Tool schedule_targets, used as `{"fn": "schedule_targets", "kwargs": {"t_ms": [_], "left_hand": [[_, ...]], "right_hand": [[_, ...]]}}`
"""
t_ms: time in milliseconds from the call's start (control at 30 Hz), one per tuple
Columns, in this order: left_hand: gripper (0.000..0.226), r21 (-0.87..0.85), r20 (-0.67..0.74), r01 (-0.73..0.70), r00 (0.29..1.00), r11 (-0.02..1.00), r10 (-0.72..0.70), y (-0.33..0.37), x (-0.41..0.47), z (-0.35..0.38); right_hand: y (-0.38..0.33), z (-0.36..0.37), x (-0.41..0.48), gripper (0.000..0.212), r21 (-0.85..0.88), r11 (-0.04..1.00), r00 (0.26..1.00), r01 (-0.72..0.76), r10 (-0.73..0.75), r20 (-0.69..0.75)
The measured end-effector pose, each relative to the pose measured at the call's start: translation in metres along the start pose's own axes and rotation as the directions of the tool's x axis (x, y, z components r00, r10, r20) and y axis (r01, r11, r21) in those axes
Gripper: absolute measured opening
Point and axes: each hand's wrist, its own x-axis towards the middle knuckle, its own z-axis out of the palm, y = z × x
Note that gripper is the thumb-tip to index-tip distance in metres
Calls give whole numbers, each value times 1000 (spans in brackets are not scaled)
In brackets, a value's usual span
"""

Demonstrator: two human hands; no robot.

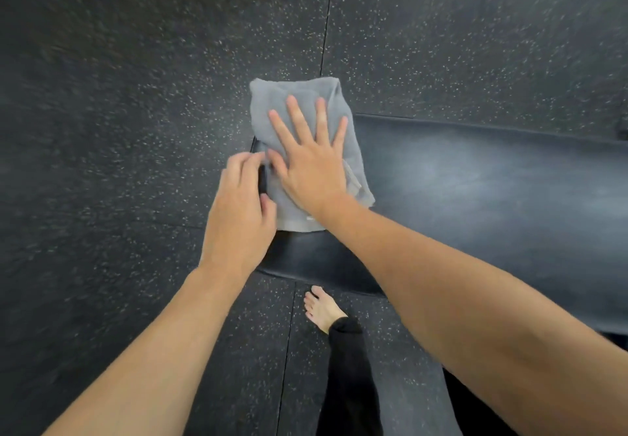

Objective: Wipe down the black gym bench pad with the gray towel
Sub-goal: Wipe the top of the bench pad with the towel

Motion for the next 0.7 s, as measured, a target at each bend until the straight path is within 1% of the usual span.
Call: {"fn": "schedule_targets", "kwargs": {"t_ms": [67,133,233,333,400,433,500,533,567,600,667,700], "left_hand": [[51,32,-35,10,999,999,-9,-10,-4,-11],[46,54,-50,12,999,998,-9,-17,-7,-17],[39,67,-30,0,1000,998,2,-18,-8,-22],[41,59,27,25,999,998,-26,-10,-5,-23],[42,62,51,14,999,998,-17,-1,-2,-21],[43,61,60,-1,998,998,-2,4,0,-20],[47,39,86,-24,996,999,20,14,4,-14],[50,25,109,-38,993,999,35,20,6,-10],[55,15,137,-56,989,998,53,25,9,-4],[61,9,175,-73,982,997,70,32,10,3],[84,29,304,-92,949,995,79,48,13,24],[102,75,402,-81,915,994,44,55,15,36]], "right_hand": [[-35,3,22,57,-32,999,996,20,-17,91],[-48,5,21,54,-69,997,989,42,-32,141],[-50,6,-13,56,-36,993,988,110,-106,115],[-58,13,-71,60,69,983,980,168,-174,94],[-50,20,-114,58,101,966,966,236,-244,81],[-39,23,-136,59,66,957,954,282,-287,82],[1,24,-176,70,-45,936,933,348,-341,114],[27,20,-192,75,-77,935,935,346,-336,118],[56,13,-204,76,-97,943,945,319,-308,107],[85,5,-215,71,-112,956,961,272,-263,87],[139,-16,-231,59,-100,990,994,100,-95,55],[160,-25,-236,57,-77,997,999,-2,6,52]]}}
